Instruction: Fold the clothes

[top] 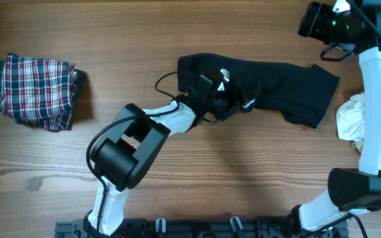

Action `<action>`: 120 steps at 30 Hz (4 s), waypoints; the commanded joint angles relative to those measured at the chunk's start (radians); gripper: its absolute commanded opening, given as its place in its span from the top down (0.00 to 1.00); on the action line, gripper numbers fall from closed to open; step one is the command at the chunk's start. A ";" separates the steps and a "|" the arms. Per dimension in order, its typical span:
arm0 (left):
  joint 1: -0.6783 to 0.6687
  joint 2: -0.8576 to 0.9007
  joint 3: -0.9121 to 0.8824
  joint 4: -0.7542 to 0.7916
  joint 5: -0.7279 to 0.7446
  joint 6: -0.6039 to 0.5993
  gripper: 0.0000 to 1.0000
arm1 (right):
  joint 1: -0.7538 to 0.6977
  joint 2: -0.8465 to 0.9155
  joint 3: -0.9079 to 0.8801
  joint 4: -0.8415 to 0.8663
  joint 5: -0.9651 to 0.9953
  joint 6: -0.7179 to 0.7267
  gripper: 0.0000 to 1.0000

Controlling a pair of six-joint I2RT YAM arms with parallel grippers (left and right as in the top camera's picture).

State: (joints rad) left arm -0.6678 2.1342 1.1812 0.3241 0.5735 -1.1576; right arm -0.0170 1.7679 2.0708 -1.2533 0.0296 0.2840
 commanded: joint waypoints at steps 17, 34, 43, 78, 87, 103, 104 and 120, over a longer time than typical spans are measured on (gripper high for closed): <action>0.024 -0.040 0.073 -0.074 0.005 0.149 0.96 | -0.003 -0.010 0.012 -0.106 -0.011 -0.023 0.26; 0.506 -0.738 0.248 -0.838 -0.154 0.609 0.96 | -0.003 0.086 -0.236 -0.040 -0.250 -0.236 0.16; 0.507 -0.739 0.248 -0.870 -0.206 0.628 0.96 | -0.003 0.092 -0.752 0.358 -0.447 -0.184 0.16; 0.509 -0.847 1.001 -1.062 -0.348 0.840 0.96 | -0.003 -0.619 -0.304 0.557 0.116 -0.071 0.96; 0.508 -0.567 1.001 -1.125 -0.335 0.836 0.96 | -0.003 -0.333 -0.305 0.554 -0.221 -0.072 0.96; 0.317 -0.575 1.074 -0.877 -0.073 0.701 0.96 | -0.003 -0.096 -0.305 0.344 -0.550 -0.158 0.95; 0.316 -0.575 1.089 -0.907 -0.073 0.702 0.96 | -0.003 -0.096 -0.305 0.330 -0.550 -0.166 0.94; 0.324 -0.589 1.097 -1.173 -0.483 0.892 0.96 | 0.168 0.121 -0.335 0.096 -0.659 -0.473 0.41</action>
State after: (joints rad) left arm -0.3489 1.5723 2.2601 -0.8658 0.2176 -0.3447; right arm 0.0986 1.8759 1.7546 -1.1442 -0.5953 -0.0696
